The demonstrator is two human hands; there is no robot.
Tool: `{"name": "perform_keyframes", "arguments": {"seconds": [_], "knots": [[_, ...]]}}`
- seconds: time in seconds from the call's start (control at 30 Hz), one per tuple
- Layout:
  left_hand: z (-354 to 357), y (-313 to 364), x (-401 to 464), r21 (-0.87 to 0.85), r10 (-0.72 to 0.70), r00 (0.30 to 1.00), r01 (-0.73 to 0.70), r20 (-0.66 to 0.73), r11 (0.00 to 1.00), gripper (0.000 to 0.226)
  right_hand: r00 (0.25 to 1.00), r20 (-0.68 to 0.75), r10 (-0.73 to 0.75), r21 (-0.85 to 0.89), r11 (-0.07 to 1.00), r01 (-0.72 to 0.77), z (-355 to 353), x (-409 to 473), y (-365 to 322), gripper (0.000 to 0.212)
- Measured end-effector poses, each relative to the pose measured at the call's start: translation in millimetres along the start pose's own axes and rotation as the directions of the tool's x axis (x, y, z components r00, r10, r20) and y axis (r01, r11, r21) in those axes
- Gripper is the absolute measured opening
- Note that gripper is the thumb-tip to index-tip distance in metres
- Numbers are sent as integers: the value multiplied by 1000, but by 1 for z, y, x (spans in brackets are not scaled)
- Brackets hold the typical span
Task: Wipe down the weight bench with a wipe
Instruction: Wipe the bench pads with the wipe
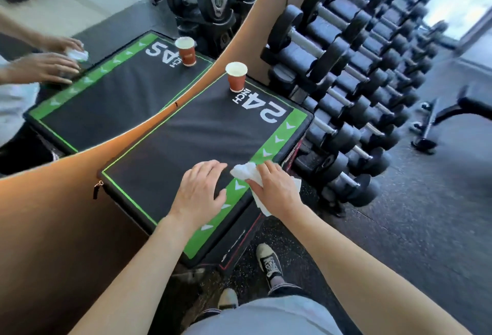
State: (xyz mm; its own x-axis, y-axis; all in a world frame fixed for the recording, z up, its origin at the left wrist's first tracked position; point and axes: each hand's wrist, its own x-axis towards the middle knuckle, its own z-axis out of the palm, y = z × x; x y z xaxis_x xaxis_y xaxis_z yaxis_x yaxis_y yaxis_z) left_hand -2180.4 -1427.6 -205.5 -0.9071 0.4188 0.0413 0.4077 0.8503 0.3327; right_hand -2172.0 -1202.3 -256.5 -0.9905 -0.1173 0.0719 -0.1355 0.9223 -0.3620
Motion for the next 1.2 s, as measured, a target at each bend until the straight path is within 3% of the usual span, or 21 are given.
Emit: {"name": "perform_keyframes", "arguments": {"seconds": [0.27,0.63,0.93,1.2], "knots": [[8,48,-13,-83,241,969,-236,54,968,61,943,-165,290,-38,953,-300,-28,-112,11,39],[44,185,-27,-155,574,811,-556,111,816,62,762,-374,529,-60,806,-589,-73,-271,59,37],[94,332,-73,-203,700,703,-672,129,712,63,564,-424,708,85,651,-754,-107,-428,122,38],[145,474,-148,-215,742,647,-710,177,670,63,456,-461,761,185,585,-789,-134,-579,188,35]]}}
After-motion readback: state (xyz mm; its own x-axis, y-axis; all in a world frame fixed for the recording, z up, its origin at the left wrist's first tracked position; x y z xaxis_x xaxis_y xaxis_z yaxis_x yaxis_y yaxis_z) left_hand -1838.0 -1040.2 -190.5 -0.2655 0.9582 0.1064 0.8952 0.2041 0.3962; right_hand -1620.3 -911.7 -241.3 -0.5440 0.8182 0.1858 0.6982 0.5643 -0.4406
